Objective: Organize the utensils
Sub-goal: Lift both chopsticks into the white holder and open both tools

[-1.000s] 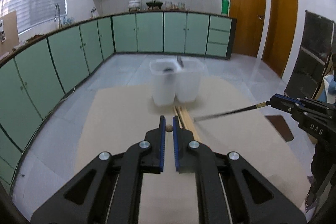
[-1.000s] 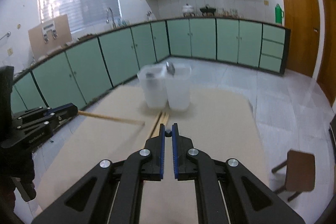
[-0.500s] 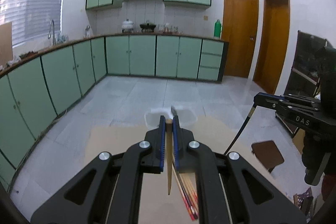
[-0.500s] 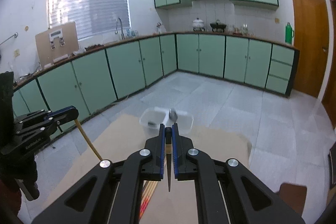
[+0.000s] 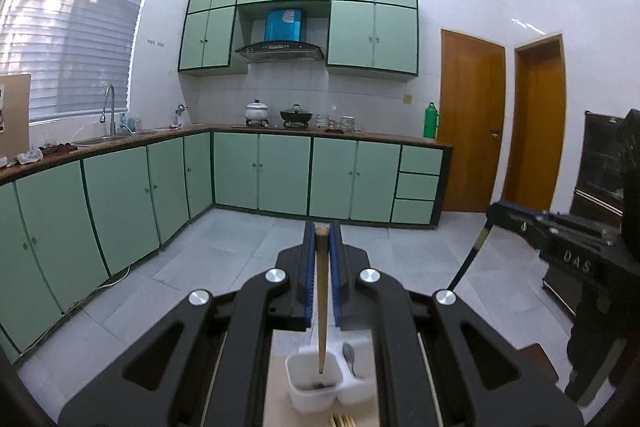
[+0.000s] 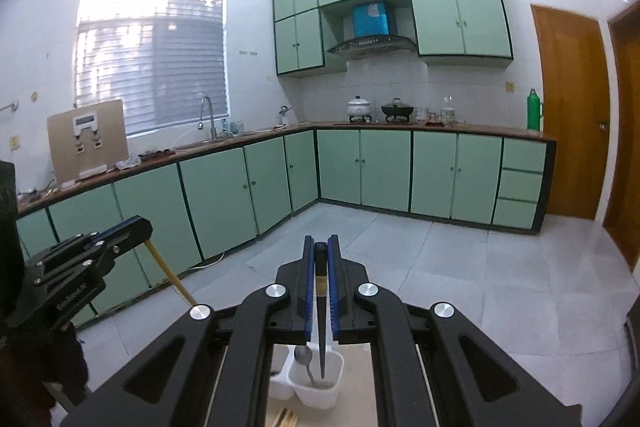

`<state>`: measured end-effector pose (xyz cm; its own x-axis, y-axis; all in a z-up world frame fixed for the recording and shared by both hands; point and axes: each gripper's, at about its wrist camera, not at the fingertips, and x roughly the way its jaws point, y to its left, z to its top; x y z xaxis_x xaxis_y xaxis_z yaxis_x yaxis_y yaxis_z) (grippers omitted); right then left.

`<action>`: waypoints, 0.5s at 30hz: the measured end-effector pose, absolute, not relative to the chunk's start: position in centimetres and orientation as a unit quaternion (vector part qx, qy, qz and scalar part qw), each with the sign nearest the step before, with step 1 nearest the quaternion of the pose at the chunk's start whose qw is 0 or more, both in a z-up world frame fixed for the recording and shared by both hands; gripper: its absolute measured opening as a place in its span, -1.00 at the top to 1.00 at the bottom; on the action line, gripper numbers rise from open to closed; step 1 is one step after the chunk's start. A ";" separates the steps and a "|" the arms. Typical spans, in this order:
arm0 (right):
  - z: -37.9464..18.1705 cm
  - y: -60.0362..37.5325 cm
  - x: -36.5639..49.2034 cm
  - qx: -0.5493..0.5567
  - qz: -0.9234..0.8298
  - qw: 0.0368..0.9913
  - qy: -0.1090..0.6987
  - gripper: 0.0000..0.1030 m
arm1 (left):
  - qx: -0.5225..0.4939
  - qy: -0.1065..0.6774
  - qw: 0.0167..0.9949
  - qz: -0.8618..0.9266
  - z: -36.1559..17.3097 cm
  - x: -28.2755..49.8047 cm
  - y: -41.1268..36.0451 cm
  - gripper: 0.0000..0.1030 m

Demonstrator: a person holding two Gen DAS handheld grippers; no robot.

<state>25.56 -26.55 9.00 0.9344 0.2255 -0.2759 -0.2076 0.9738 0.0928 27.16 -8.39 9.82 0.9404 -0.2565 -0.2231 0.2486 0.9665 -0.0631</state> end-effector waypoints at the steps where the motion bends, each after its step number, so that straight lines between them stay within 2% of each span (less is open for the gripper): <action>1: 8.5 -26.6 26.4 0.033 0.106 0.983 0.147 0.88 | -0.020 0.119 0.985 -0.125 9.2 28.3 -8.8 0.89; 12: 1.2 -26.3 32.2 0.046 0.090 0.970 0.221 0.87 | -0.010 0.198 0.975 -0.105 1.6 35.0 -9.7 0.88; 14: 0.5 -26.6 32.3 0.047 0.092 0.967 0.232 0.77 | -0.016 0.208 0.972 -0.106 0.9 35.1 -9.2 0.86; 15: 0.3 -26.7 32.1 0.046 0.090 0.967 0.232 0.59 | -0.018 0.208 0.972 -0.106 0.8 34.9 -8.7 0.85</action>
<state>32.13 -26.71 0.32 0.8763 0.1952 -0.4404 -0.1522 0.9796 0.1314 34.89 -8.66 0.76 0.8911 -0.2144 -0.4000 0.1994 0.9767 -0.0793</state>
